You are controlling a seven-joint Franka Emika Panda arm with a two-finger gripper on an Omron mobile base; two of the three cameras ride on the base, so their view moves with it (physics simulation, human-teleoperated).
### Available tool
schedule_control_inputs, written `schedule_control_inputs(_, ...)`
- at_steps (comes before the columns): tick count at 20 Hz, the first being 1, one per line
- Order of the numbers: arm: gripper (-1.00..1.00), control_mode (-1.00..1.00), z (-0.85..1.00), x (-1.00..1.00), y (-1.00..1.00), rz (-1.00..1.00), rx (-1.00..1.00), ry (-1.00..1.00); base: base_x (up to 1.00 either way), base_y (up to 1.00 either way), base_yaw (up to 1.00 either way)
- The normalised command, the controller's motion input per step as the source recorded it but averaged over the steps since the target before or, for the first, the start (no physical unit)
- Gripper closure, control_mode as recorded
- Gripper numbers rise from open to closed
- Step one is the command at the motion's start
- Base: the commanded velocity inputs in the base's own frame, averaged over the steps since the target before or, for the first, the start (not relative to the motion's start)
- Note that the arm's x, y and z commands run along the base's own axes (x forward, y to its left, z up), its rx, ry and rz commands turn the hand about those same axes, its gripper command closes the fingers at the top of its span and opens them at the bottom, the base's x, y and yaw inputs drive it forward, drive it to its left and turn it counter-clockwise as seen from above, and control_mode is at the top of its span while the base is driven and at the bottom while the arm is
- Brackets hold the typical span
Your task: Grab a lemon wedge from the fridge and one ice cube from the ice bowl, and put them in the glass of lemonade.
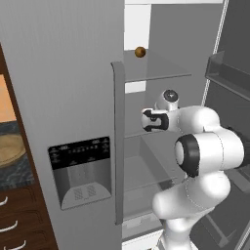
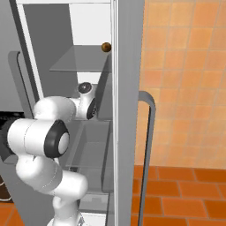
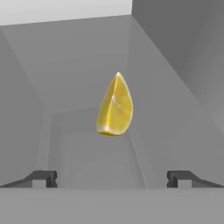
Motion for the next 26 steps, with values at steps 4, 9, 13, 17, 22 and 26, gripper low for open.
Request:
schedule_control_inputs(4,-1.00,-1.00,-0.21,0.44,0.00,0.00,0.00,0.00,0.00,0.00,0.00)
schedule_control_inputs(9,-1.00,-1.00,-0.21,0.43,0.00,0.00,0.00,0.00,0.00,0.00,0.00)
schedule_control_inputs(13,-1.00,-1.00,-0.20,0.42,-0.01,0.00,0.00,0.01,0.00,0.00,0.00)
schedule_control_inputs(17,-1.00,-1.00,-0.16,0.41,-0.03,0.00,0.00,0.01,0.00,0.00,0.00)
schedule_control_inputs(22,-1.00,-1.00,-0.24,0.29,-0.03,-0.01,0.00,0.03,0.00,0.00,0.00)
schedule_control_inputs(26,1.00,-1.00,-0.40,0.00,0.00,-0.05,0.00,0.05,0.00,0.00,0.00)
